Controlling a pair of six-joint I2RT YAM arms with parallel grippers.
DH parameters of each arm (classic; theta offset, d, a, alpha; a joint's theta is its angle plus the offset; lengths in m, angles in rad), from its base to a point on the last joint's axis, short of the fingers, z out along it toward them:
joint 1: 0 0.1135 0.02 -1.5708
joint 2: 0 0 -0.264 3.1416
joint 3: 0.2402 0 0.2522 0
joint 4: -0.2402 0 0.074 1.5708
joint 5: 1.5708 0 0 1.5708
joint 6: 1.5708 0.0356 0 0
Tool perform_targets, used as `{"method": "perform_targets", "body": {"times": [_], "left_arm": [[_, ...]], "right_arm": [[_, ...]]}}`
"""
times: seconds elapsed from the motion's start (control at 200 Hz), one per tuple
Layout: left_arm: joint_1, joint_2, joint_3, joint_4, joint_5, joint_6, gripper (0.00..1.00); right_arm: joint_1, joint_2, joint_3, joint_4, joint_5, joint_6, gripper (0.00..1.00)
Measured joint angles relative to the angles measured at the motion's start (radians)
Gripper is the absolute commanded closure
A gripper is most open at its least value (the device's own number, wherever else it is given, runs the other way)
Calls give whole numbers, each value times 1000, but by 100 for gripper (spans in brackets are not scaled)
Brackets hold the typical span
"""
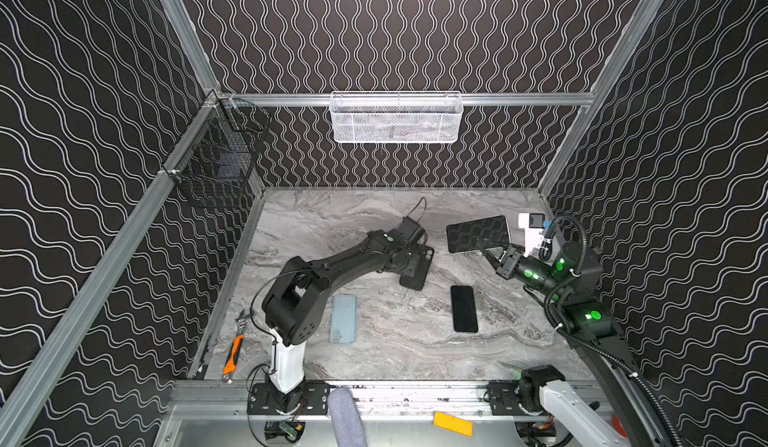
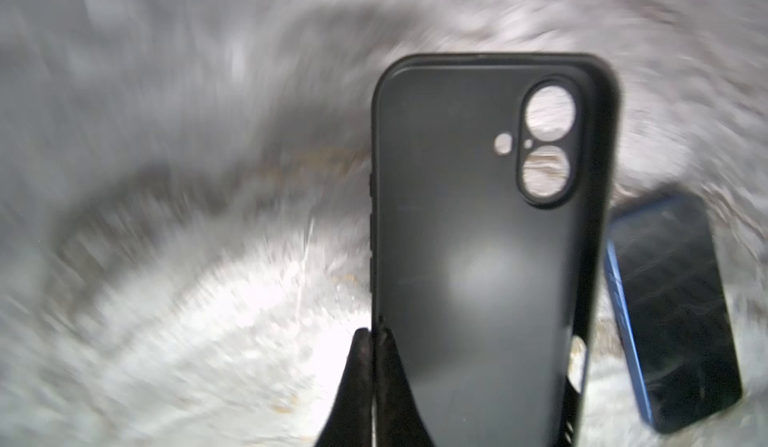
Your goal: Put the phone into the phone case
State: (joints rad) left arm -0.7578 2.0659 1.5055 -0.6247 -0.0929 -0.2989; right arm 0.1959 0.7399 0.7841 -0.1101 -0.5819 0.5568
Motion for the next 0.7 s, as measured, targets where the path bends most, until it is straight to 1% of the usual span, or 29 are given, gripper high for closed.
{"method": "perform_targets", "body": {"times": [0.23,0.345,0.39,0.54,0.626,0.701], "left_arm": [[8,44,63,-121,3,388,100],[21,49,45,-148,69,560,100],[37,53,42,-156,117,622,100],[106,96,80,-183,234,764,100],[118,142,139,-206,254,828,100],[119,159,150,-206,277,861,100]], "right_arm": [[-3,-35,-8,-31,0,-8,100],[-7,-41,-19,-46,-3,-8,100],[-7,-42,-23,-57,-4,-8,100],[-8,-51,-25,-100,-5,-9,100],[-8,-60,-25,-122,-4,-12,100],[-8,-63,-27,-126,-3,-12,100]]}}
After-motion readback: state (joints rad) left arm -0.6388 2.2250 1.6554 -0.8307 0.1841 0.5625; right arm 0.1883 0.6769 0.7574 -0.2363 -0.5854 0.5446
